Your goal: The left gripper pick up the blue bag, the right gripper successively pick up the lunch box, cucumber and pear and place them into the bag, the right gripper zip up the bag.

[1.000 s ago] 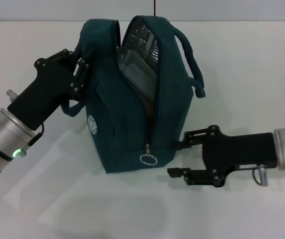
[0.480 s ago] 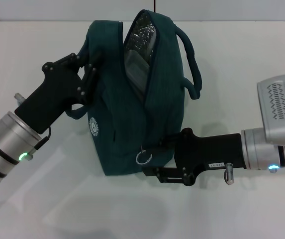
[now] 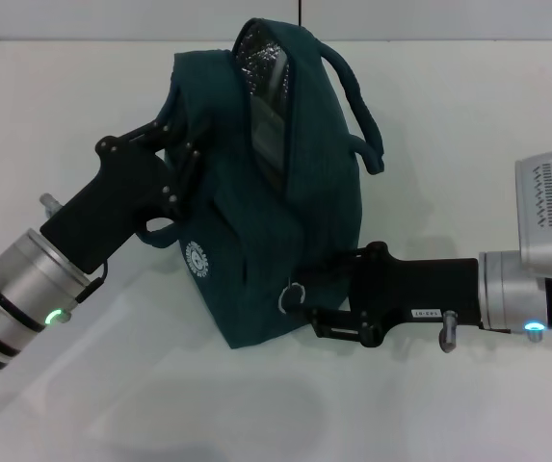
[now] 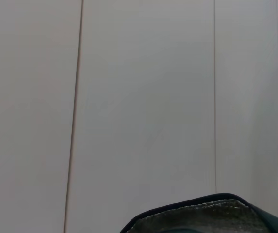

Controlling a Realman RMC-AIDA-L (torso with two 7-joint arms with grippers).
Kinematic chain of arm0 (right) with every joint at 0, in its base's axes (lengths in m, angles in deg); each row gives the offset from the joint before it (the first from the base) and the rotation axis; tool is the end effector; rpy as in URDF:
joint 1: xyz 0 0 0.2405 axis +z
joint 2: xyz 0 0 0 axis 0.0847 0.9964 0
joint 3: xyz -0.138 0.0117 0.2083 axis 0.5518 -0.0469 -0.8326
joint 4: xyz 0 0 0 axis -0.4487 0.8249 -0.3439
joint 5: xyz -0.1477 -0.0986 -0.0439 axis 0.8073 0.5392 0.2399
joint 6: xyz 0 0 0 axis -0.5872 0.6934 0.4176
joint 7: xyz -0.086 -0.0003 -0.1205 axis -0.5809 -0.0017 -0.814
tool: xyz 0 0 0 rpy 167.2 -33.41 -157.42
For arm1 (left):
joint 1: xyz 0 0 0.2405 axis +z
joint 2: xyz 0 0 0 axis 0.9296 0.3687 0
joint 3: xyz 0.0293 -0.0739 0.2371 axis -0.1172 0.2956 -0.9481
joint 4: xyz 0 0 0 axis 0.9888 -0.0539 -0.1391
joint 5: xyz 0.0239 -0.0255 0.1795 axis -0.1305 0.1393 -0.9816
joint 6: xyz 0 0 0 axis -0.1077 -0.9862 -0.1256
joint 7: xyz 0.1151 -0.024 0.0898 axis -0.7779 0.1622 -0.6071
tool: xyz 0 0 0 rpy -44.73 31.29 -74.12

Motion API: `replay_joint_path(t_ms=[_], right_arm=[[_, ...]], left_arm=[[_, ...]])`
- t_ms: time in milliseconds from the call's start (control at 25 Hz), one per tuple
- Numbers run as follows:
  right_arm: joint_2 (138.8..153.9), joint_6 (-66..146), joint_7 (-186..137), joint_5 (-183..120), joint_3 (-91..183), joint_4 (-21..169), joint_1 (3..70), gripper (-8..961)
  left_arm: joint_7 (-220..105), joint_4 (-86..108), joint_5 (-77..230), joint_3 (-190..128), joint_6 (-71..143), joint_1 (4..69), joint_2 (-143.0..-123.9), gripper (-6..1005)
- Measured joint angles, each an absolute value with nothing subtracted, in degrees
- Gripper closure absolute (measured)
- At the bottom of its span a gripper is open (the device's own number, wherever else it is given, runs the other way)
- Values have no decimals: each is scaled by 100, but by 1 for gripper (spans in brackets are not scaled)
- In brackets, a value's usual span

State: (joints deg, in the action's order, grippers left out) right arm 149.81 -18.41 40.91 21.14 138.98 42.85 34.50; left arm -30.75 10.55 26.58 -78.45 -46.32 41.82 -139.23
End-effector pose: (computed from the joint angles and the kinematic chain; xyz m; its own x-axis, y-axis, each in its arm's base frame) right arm 0.1915 0.2856 -0.0851 0.8704 -0.1876 -0.4553 -0.2386 -0.9695 -0.0567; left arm -0.2430 0.2765 -0.0285 0.5758 -0.1013 0.8113 0.5492 -0.6872 -0.4756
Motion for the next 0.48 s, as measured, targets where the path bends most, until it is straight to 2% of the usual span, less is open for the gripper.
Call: replay_joint_path(t_ms=[480], right_arm=[[14876, -1739, 4313, 2164, 13700, 4321, 3451, 543]], left_arm=[[-3176, 1034, 2691, -7840, -4571, 4138, -13921, 842]])
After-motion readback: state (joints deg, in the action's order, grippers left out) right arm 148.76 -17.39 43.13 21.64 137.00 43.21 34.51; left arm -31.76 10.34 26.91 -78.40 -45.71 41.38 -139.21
